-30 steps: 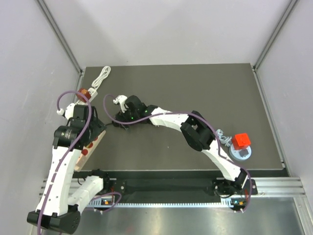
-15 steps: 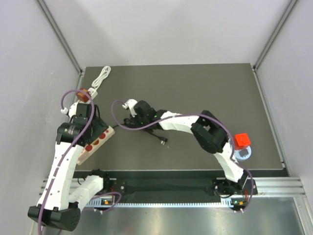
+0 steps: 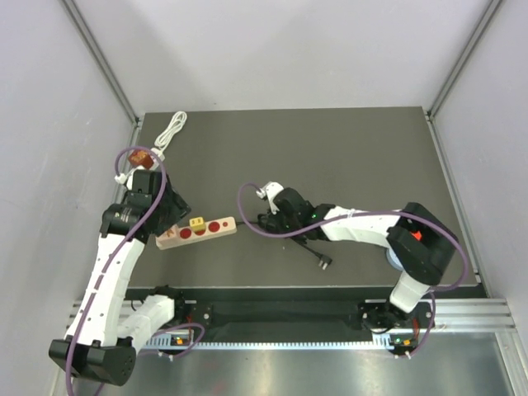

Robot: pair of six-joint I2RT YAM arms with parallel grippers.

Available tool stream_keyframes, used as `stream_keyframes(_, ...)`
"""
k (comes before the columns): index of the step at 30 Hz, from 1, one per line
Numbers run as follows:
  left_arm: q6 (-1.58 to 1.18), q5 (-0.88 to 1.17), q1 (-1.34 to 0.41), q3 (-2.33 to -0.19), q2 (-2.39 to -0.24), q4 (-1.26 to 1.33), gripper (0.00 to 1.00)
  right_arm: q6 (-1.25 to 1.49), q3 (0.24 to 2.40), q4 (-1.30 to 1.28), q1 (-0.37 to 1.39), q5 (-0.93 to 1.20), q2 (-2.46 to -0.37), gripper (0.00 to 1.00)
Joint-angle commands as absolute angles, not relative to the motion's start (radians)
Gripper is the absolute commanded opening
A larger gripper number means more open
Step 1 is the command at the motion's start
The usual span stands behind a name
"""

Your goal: Pull the plug off the socket

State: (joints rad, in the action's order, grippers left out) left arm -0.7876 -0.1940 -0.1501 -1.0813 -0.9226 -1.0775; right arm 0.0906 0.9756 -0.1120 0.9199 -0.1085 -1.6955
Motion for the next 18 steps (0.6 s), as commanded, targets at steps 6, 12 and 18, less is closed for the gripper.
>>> stream_keyframes(6, -0.758, -0.242, -0.143, -1.083, -0.934, -1.02, 0.58, 0.12, 0.923, -0.178, 0.887, -0.202, -1.569, 0.71)
stream_keyframes(12, -0.782, -0.357, -0.124, -1.083, -0.989, -1.046, 0.36, 0.025, 1.127, -0.221, 0.89, -0.132, -1.609, 0.87)
stream_keyframes(18, -0.756, -0.347, 0.02, -1.034, -1.008, -1.025, 0.0, -0.066, 1.273, -0.055, 0.931, 0.234, -1.722, 1.0)
